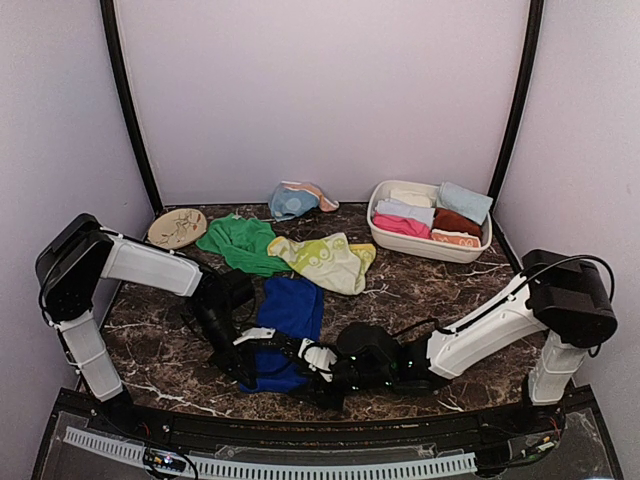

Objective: Roll the towels
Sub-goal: Roll the towel at the center of the board.

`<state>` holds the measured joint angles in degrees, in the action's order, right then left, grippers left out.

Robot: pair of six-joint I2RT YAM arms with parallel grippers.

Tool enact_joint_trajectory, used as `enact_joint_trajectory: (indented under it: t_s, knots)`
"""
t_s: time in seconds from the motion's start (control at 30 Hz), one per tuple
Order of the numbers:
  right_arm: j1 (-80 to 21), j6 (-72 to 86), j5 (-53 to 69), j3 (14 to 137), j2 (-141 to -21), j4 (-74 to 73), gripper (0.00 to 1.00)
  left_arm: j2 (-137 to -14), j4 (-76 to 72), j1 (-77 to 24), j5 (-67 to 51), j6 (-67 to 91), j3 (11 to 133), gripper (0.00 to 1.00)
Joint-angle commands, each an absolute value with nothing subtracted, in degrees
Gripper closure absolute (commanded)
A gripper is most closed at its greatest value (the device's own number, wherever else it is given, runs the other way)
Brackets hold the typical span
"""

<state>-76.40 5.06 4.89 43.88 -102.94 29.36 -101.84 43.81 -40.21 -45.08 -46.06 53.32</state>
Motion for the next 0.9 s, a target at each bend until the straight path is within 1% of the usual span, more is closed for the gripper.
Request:
enact_joint_trajectory:
  t_s: [0.0,0.07,0.13,0.23,0.3,0.33,0.37,0.4,0.43,0.47,0.53,0.6,0.73,0.87]
  knots:
    - [-76.7,5.0,3.2,45.3,-105.3,34.5,0.52,-101.2,45.1,-39.6,-44.9,-46.8,53.8,1.00]
    - [-76.6,6.0,3.8,45.0,-106.2,36.0,0.54,-100.8,44.5,-39.5,-45.1,-46.5,53.6,1.00]
    - [-76.6,6.9,4.0,45.1,-107.1,36.5,0.58,-100.4,43.8,-39.3,-45.4,-46.2,53.4,1.00]
    - [-76.0,8.9,5.5,45.4,-108.4,37.5,0.70,-100.0,43.3,-38.9,-46.0,-46.1,53.6,1.00]
    - [-75.2,11.6,6.5,45.1,-109.0,39.0,0.81,-99.9,42.9,-38.8,-45.6,-46.1,53.6,1.00]
    - [-74.4,13.6,7.4,44.8,-109.2,40.1,0.87,-99.8,42.2,-38.8,-45.0,-46.0,53.4,0.98]
    - [-73.4,16.0,8.9,44.3,-109.3,41.3,0.93,-99.0,40.7,-38.7,-44.0,-45.4,52.7,0.90]
    - [-72.0,19.0,10.8,43.8,-109.6,42.5,0.99,-98.0,39.2,-38.6,-43.1,-44.9,51.7,0.81]
    - [-70.7,22.3,12.9,43.5,-109.9,43.2,1.00,-96.8,37.2,-38.5,-40.6,-44.5,50.7,0.67]
    - [-69.3,25.5,15.5,43.4,-110.4,43.7,1.00,-95.3,35.4,-38.5,-39.0,-44.2,49.4,0.59]
    - [-67.1,31.5,20.8,44.0,-112.0,43.1,1.00,-91.7,32.3,-38.5,-36.2,-44.7,47.0,0.53]
    - [-65.6,36.4,26.4,45.1,-113.6,41.5,1.00,-88.5,30.0,-38.5,-32.5,-45.1,46.1,0.51]
    - [-64.2,39.0,30.2,46.2,-114.9,37.6,1.00,-84.0,30.2,-38.5,-27.2,-48.5,48.0,0.50]
    - [-63.2,41.2,31.7,46.2,-115.5,36.3,1.00,-82.3,34.3,-39.0,-28.9,-50.8,52.1,0.53]
